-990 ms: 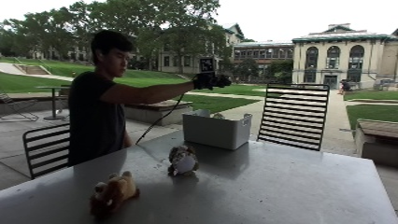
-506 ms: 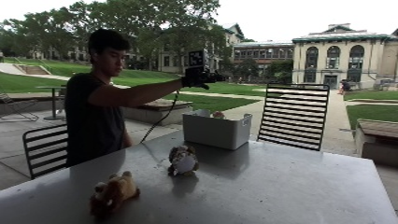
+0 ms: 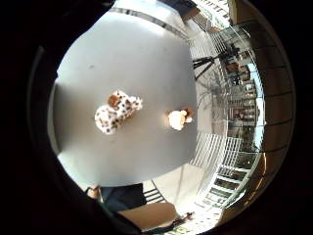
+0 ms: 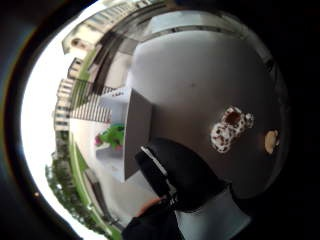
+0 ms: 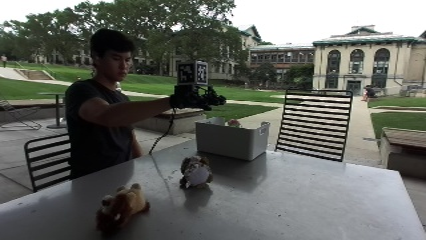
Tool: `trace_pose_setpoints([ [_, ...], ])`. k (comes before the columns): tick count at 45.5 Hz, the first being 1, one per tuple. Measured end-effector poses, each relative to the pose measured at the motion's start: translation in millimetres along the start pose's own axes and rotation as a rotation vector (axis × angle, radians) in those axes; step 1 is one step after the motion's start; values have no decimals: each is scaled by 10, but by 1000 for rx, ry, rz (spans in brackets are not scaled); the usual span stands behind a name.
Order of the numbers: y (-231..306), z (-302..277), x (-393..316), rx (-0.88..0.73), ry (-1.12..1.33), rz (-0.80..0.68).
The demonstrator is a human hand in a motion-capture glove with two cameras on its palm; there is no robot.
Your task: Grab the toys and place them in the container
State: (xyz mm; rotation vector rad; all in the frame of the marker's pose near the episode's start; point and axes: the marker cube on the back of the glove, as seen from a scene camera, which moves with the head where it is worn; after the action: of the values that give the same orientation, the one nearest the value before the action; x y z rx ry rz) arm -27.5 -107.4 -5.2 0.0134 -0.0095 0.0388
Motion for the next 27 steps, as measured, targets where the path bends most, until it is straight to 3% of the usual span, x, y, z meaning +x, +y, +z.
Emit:
trace_pose_setpoints([
  [27, -31, 1388, 551, -116, -2, 77],
])
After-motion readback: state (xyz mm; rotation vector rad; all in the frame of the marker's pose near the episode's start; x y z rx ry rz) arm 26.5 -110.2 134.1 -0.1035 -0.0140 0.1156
